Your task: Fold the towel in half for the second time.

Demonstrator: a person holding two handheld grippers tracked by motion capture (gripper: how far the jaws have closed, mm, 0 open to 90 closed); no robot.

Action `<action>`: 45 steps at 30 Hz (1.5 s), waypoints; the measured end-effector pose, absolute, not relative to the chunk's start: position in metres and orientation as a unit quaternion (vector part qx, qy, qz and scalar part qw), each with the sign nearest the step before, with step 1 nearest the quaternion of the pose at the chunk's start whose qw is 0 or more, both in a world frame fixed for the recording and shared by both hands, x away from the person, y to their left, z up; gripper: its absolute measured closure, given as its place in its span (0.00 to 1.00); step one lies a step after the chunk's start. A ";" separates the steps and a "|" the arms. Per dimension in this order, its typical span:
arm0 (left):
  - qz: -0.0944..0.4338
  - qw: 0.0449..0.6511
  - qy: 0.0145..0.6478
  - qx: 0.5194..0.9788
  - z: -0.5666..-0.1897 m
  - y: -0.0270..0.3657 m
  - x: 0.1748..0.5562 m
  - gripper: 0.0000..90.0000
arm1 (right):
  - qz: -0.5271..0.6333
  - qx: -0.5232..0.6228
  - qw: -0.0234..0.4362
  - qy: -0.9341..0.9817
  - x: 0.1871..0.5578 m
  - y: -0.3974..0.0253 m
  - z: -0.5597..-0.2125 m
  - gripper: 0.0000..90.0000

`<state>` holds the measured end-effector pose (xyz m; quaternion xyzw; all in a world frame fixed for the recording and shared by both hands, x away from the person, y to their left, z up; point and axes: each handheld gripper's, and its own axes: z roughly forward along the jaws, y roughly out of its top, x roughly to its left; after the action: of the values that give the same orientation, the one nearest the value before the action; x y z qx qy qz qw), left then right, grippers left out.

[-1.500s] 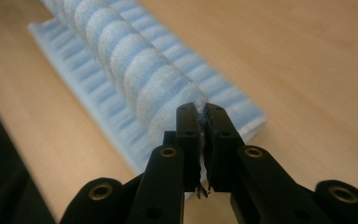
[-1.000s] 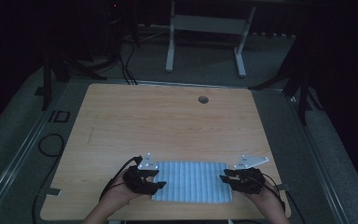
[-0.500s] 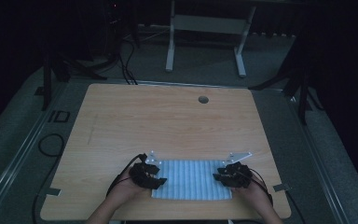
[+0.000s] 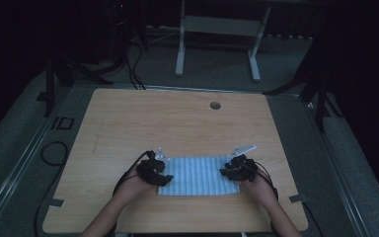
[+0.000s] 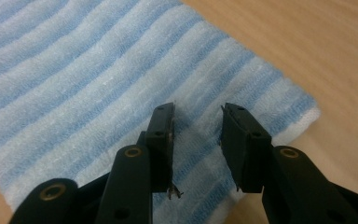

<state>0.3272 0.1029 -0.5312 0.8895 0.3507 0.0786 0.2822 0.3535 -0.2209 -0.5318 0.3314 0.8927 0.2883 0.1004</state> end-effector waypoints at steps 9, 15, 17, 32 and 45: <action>0.094 0.276 0.368 0.883 -0.532 0.116 0.361 0.54 | 0.282 0.338 0.101 0.892 0.390 -0.202 -0.531 0.68; 0.101 0.269 0.383 0.878 -0.531 0.125 0.381 0.54 | 0.276 0.344 0.100 0.892 0.411 -0.191 -0.530 0.67; 0.103 0.269 0.391 0.874 -0.531 0.126 0.386 0.54 | 0.276 0.347 0.098 0.891 0.418 -0.187 -0.530 0.67; 0.093 0.321 0.408 0.849 -0.518 0.139 0.378 0.41 | 0.299 0.347 0.100 0.883 0.412 -0.186 -0.521 0.40; 0.100 0.341 0.405 0.842 -0.524 0.153 0.339 0.15 | 0.352 0.343 0.093 0.866 0.380 -0.211 -0.524 0.15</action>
<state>0.3392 0.1534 -0.5243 0.8424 0.4054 0.1000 0.3406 0.3801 -0.2114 -0.5237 0.3429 0.8661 0.3516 0.0929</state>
